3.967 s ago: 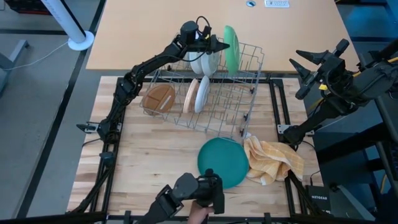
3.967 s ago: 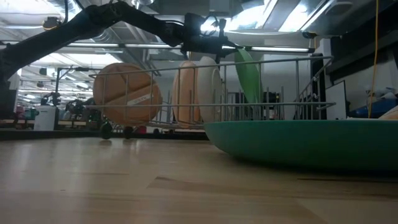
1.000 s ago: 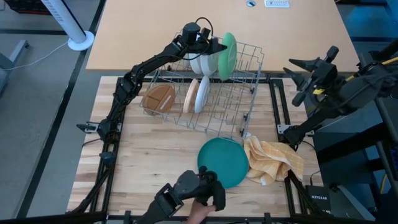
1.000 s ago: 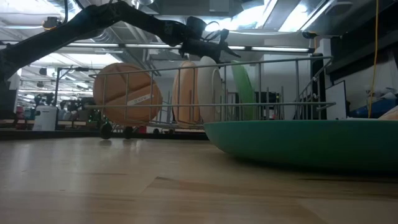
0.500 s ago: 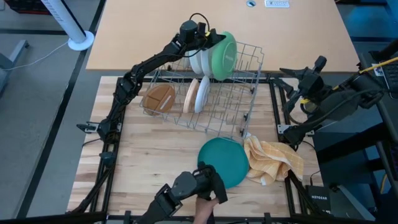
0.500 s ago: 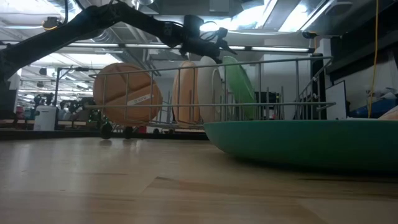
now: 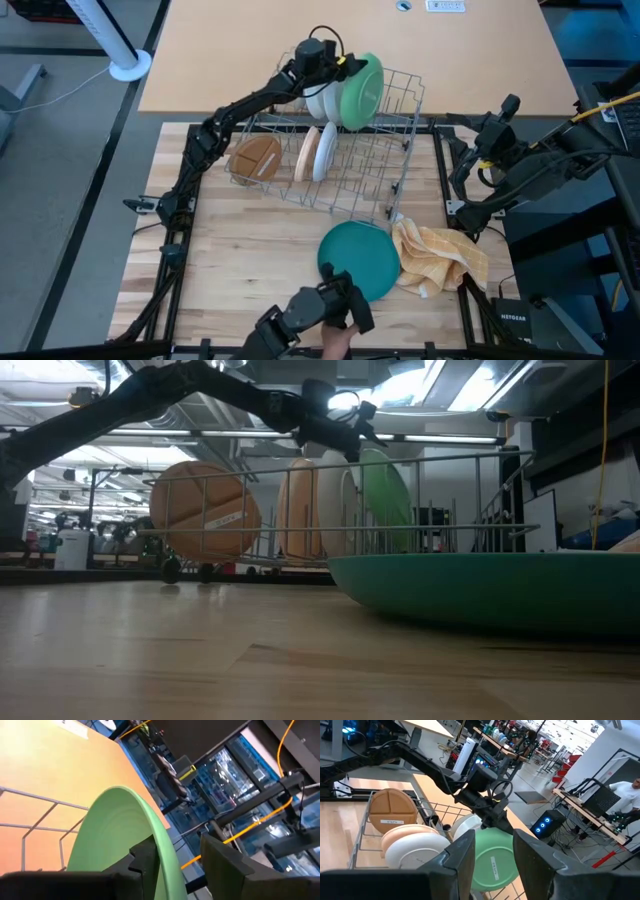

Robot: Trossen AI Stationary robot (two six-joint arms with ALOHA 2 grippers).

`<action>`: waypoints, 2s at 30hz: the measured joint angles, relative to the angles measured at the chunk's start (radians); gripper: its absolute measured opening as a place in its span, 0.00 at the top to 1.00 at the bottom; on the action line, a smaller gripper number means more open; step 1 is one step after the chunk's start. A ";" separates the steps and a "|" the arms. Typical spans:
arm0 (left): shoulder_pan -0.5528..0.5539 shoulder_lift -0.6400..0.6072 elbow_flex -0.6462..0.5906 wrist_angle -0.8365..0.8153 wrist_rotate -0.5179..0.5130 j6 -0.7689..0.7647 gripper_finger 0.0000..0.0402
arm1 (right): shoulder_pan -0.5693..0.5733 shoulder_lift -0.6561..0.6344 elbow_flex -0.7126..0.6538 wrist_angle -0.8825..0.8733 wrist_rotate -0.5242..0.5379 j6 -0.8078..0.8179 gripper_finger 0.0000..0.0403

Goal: Sort dishes
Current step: Put the light green plate in the dish rack, then put the dark green plate in the dish rack

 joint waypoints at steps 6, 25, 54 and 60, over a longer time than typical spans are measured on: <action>-0.009 0.000 0.000 0.000 -0.053 0.019 0.74 | 0.000 0.000 0.000 0.004 0.000 0.000 0.66; -0.040 0.000 0.000 0.006 -0.394 -0.020 0.86 | 0.000 0.000 0.000 0.003 0.062 0.000 0.66; -0.050 0.000 0.001 -0.034 -0.439 0.351 0.64 | 0.000 0.000 0.000 -0.001 0.072 0.013 0.66; -0.050 0.000 0.001 -0.033 -0.452 0.387 0.64 | 0.000 0.000 0.000 -0.001 0.072 0.045 0.66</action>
